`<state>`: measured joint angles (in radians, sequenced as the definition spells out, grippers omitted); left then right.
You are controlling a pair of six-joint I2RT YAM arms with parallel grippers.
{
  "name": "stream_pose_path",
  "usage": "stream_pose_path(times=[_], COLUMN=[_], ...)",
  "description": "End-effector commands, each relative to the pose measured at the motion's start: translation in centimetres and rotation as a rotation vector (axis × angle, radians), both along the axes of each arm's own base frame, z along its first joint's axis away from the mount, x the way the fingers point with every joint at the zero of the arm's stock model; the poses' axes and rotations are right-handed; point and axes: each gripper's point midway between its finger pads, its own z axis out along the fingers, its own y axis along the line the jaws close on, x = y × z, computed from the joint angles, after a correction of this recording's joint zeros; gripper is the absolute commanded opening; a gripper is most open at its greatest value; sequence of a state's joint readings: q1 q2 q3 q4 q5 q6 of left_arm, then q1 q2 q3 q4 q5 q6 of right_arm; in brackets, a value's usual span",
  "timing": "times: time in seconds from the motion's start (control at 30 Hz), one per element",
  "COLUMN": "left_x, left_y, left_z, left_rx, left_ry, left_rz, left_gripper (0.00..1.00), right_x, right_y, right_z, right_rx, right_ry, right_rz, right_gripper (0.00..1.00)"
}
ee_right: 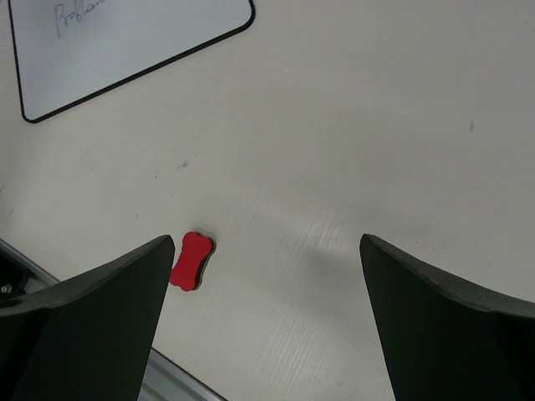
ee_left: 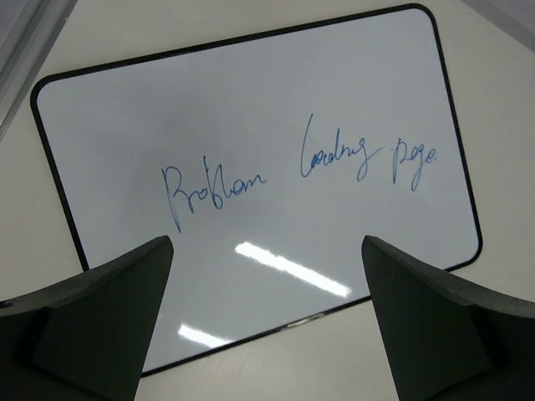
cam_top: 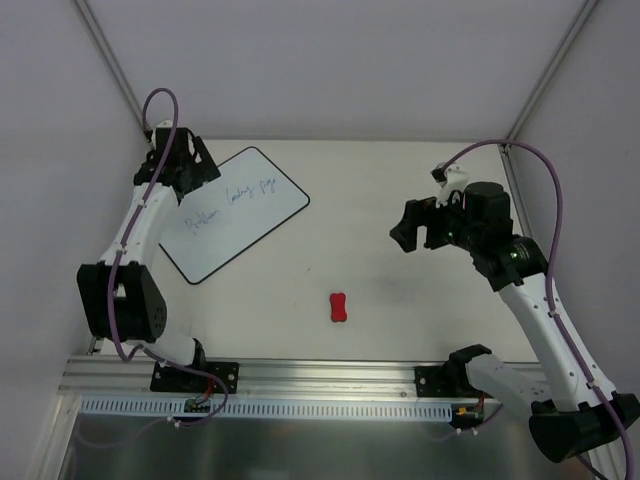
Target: Erase the whiteboard
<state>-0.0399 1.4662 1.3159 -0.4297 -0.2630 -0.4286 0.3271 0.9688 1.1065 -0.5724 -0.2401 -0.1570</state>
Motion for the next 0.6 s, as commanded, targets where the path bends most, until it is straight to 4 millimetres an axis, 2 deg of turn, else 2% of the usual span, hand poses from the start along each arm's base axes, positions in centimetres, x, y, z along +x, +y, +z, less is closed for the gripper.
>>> stream_pose_path(times=[0.0,0.03,0.1,0.13,0.23,0.27,0.3,0.4,0.57], left_x=[4.1,5.9,7.5,9.2,11.6,11.6,12.3,13.2,12.5], left_y=[1.2,1.9,2.9,3.2,4.8,5.2,6.0,8.3,10.3], left_z=[0.3,-0.2,-0.9,-1.7,-3.5,-4.6,-4.5,-7.2,-10.4], left_rx=[-0.04,0.004,0.011,0.001,-0.03,-0.036,-0.032,-0.016,0.04], left_ry=[-0.015,0.002,0.012,0.02,0.028,0.048,0.037,0.081,0.159], left_rz=[-0.085,-0.135,-0.198,-0.238,-0.315,-0.322,-0.318,-0.301,-0.308], left_gripper=[0.99,0.99,0.99,0.99,0.99,0.99,0.99,0.99,0.99], right_x=[-0.9,-1.0,-1.3,-1.3,-1.5,-1.5,-1.5,-1.5,-1.5], right_y=[1.8,2.0,2.4,2.5,3.2,3.5,3.7,4.4,5.4], right_z=[0.7,0.6,-0.4,-0.6,-1.1,-1.3,-1.5,-2.3,-3.7], right_rx=[0.051,0.057,0.055,0.054,0.065,0.069,0.071,0.075,0.079], right_ry=[-0.046,-0.049,-0.026,-0.017,0.007,0.023,0.033,0.071,0.137], right_rz=[0.094,0.105,0.137,0.144,0.185,0.2,0.208,0.242,0.268], right_gripper=[0.99,0.99,0.99,0.99,0.99,0.99,0.99,0.99,0.99])
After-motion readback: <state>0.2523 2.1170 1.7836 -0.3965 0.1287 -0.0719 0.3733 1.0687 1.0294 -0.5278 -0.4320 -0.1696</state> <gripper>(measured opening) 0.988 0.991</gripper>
